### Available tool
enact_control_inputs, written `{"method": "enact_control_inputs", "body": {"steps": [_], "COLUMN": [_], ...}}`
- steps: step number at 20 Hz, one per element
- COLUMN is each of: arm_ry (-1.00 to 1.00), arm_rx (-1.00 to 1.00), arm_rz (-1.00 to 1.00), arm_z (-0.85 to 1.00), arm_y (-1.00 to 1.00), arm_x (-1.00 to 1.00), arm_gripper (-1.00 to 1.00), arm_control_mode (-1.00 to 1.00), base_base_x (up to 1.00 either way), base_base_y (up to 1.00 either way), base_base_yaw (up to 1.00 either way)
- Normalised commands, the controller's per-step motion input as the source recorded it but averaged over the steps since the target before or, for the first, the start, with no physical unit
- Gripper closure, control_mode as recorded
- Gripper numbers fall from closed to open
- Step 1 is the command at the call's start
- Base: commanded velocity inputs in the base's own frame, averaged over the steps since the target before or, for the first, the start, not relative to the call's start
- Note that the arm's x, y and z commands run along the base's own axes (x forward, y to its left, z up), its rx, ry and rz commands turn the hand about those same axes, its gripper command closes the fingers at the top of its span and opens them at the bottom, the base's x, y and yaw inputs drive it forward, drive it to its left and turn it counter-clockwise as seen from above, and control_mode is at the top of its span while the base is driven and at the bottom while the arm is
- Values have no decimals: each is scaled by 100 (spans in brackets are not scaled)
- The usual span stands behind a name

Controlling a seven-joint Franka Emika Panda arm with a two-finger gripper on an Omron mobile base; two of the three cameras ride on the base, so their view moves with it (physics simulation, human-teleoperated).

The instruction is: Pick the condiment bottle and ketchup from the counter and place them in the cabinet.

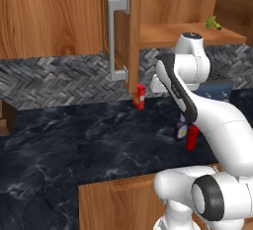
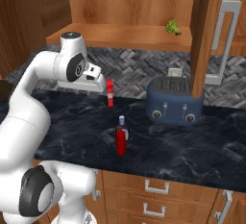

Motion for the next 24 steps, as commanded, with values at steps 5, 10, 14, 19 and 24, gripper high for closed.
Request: {"method": "enact_control_inputs", "body": {"steps": [5,10,14,19,24], "arm_ry": [0,-1,0,0,0], "arm_rx": [0,0,0,0,0], "arm_rz": [0,0,0,0,0], "arm_z": [0,0,-5,-11,-15], "arm_y": [-3,-17,-18,-24,-22], "arm_x": [-11,-31,-20,-23,-26], "arm_gripper": [-100,-100,-100,-100,-100], "arm_control_mode": [-100,-100,-100,-100,-100], "base_base_x": [0,0,0,0,0], "base_base_y": [0,0,0,0,0], "base_base_yaw": [0,0,0,0,0]}}
